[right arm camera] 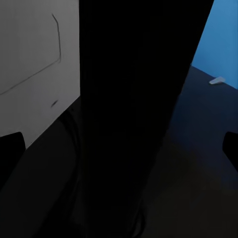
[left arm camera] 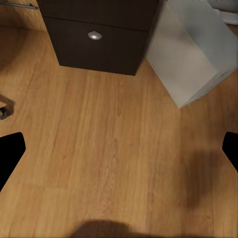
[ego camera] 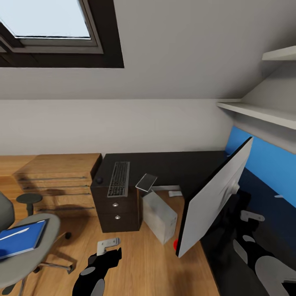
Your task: In the bedroom, organize the workspace by keeping the computer under the desk, ensuring the monitor is on the desk, placing the keyboard on the desk next to the monitor, placing the mouse on the desk next to the keyboard, moving the folder from the swivel chair onto the desk next to the mouse, stacking the notebook on top of the folder with the pen on top of the notebook, and positioning the swivel chair next to the desk.
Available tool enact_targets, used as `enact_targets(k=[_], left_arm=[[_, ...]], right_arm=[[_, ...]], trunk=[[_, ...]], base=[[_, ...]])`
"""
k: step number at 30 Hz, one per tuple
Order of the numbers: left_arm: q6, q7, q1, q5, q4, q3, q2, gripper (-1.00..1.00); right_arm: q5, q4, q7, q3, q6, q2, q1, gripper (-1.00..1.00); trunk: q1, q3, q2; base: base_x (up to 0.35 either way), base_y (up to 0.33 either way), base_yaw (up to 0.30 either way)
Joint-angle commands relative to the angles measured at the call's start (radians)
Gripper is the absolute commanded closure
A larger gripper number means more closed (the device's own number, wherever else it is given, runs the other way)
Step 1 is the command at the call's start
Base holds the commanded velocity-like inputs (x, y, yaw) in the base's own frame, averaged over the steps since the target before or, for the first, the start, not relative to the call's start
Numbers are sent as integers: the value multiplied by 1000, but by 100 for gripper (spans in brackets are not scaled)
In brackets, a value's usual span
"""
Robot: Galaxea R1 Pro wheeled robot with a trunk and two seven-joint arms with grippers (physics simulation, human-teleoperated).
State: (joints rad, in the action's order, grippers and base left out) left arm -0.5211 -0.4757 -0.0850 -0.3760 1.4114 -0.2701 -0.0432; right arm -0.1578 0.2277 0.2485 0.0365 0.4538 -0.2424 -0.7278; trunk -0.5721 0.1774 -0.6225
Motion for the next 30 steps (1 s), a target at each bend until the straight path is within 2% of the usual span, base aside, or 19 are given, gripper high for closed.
enact_targets(k=[1,30], left_arm=[[-2,-10,-1,-11,1,-1,0,-100],[-2,-9,-1,-12,0,-3,0,-100]], right_arm=[[-8,-1,-3,0,5,0,-1,-100],[-8,0,-3,-1,5,-1,-1,-100]], trunk=[[-1,2,-1],[-1,2,-1]], base=[[67,-58,0],[45,-16,0]])
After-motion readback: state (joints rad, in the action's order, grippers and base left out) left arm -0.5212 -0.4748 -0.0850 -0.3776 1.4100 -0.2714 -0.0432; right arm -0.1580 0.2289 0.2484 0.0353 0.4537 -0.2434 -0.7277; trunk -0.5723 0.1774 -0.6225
